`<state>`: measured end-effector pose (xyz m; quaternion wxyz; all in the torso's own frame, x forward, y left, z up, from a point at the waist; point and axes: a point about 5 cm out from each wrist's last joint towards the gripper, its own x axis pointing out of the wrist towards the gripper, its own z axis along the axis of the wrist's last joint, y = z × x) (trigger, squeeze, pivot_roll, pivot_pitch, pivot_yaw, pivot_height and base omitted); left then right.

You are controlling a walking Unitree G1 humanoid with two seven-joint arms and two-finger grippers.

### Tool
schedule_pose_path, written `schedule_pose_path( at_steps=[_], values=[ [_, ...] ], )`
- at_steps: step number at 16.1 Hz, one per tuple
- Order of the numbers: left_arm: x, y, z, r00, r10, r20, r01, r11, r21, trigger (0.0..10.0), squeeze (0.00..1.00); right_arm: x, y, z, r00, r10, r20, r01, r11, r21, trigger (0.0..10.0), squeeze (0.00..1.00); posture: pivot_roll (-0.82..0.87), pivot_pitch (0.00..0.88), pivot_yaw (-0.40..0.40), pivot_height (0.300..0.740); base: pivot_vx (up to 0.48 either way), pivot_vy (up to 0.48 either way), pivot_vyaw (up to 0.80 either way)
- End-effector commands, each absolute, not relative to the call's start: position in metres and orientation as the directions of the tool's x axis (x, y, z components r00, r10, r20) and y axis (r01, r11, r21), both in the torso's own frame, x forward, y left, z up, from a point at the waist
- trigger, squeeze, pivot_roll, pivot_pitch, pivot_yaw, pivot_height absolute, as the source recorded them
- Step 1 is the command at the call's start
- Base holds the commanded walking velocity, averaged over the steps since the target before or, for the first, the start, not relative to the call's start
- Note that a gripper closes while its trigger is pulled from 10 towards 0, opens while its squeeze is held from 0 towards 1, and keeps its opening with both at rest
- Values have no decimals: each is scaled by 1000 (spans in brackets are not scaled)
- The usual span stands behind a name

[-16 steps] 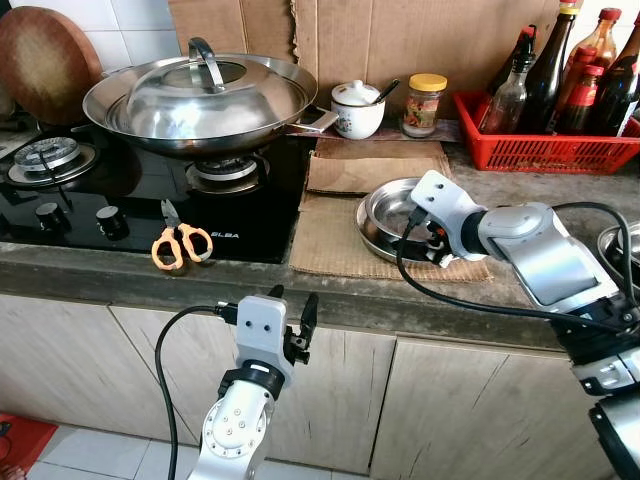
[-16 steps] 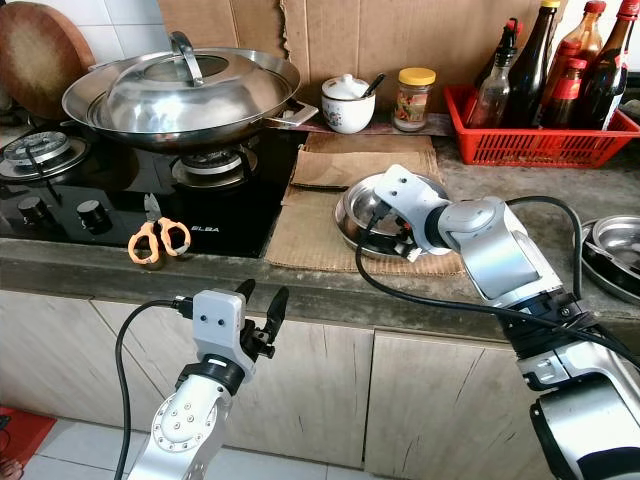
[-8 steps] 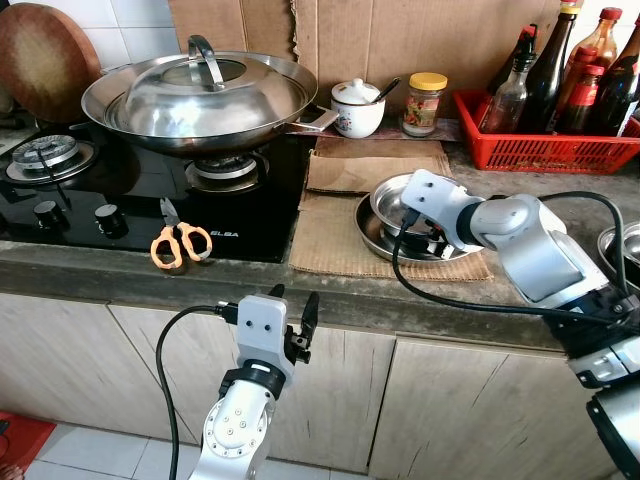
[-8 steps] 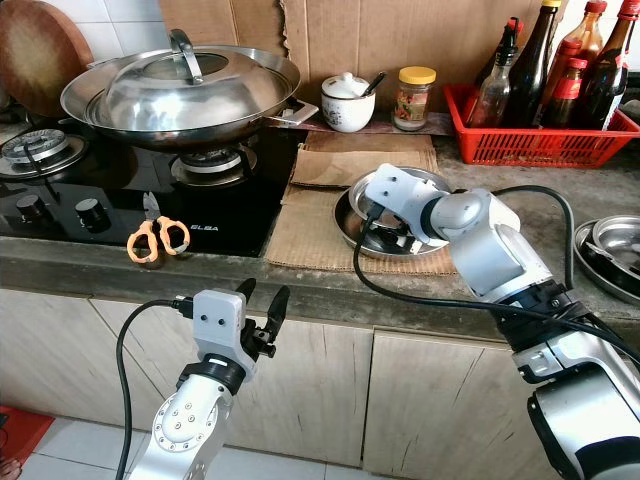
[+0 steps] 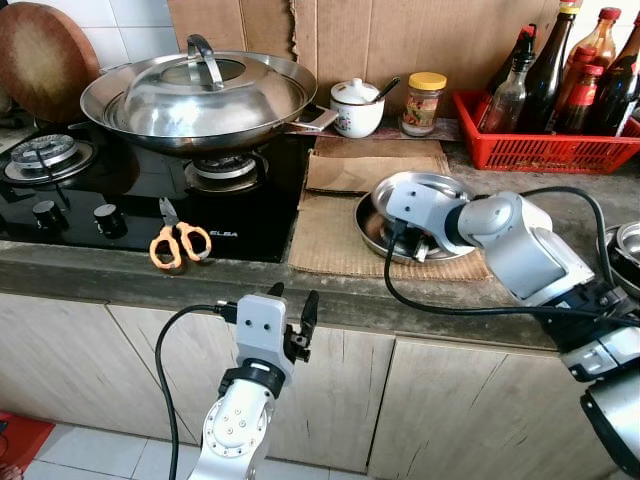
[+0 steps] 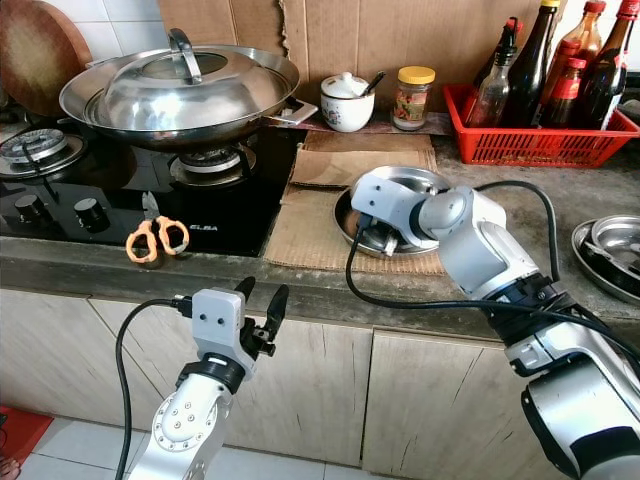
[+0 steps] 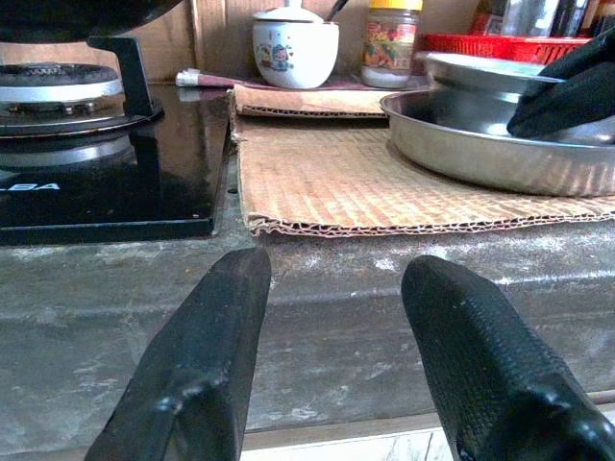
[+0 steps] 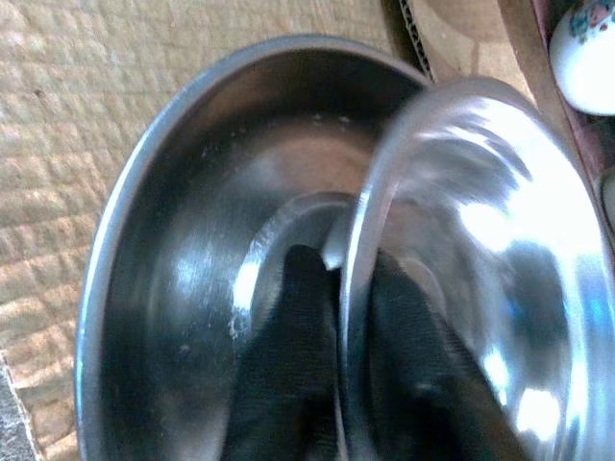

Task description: Kitchen organization

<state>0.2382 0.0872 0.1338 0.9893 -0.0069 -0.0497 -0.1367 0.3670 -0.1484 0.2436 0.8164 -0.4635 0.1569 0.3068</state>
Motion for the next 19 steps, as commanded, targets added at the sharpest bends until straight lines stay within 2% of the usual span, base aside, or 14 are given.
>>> schedule_pose_path(
  at_steps=[1, 3, 5, 6, 7, 8, 10, 13, 14, 18, 19],
  values=[
    [239, 89, 132, 961, -260, 97, 262, 965, -1, 10000, 0, 368, -143, 250, 760, 367, -536, -647, 356, -674, 0, 0, 75, 15, -25, 740, 0, 0, 0],
    [240, 89, 133, 961, -258, 99, 259, 966, 0, 10000, 0, 366, -141, 249, 755, 378, -536, -652, 353, -671, 0, 0, 73, 16, -23, 740, 0, 0, 0],
    [241, 90, 134, 962, -254, 102, 255, 967, 0, 10000, 0, 366, -138, 249, 765, 403, -502, -640, 397, -658, 0, 0, 77, 19, -25, 740, 0, 0, 0],
    [241, 91, 134, 963, -249, 103, 250, 968, -1, 10000, 0, 367, -133, 255, 814, 463, -350, -572, 537, -620, 0, 0, 79, 20, -25, 740, 0, 0, 0],
    [241, 91, 134, 964, -247, 103, 248, 969, 0, 10000, 0, 367, -131, 260, 840, 477, -258, -530, 622, -577, 0, 0, 81, 20, -23, 740, 0, 0, 0],
    [241, 91, 134, 964, -246, 104, 248, 969, 0, 10000, 0, 367, -129, 263, 852, 484, -202, -504, 651, -568, 0, 0, 81, 20, -21, 740, 0, 0, 0],
    [241, 92, 135, 963, -247, 106, 248, 969, 1, 10000, 0, 358, -121, 277, 858, 512, 41, -447, 783, -432, 0, 0, 79, 19, -10, 740, 0, 0, 0],
    [242, 93, 139, 961, -248, 120, 249, 969, 8, 10000, 0, 344, -118, 278, 875, 411, 256, -343, 899, -271, 0, 0, 84, 17, -6, 740, 0, 0, 0],
    [243, 94, 140, 960, -241, 142, 241, 970, 20, 10000, 0, 337, -122, 275, 886, 333, 322, -277, 938, -209, 0, 0, 87, 16, -4, 740, 0, 0, 0],
    [242, 94, 148, 954, -247, 170, 247, 969, 20, 10000, 0, 302, -120, 269, 845, 240, 477, -223, 970, -94, 0, 0, 84, 14, 10, 740, 0, 0, 0],
    [242, 94, 149, 954, -246, 171, 247, 969, 16, 10000, 0, 301, -120, 269, 844, 238, 480, -223, 971, -89, 0, 0, 82, 13, 9, 740, 0, 0, 0]
  ],
)
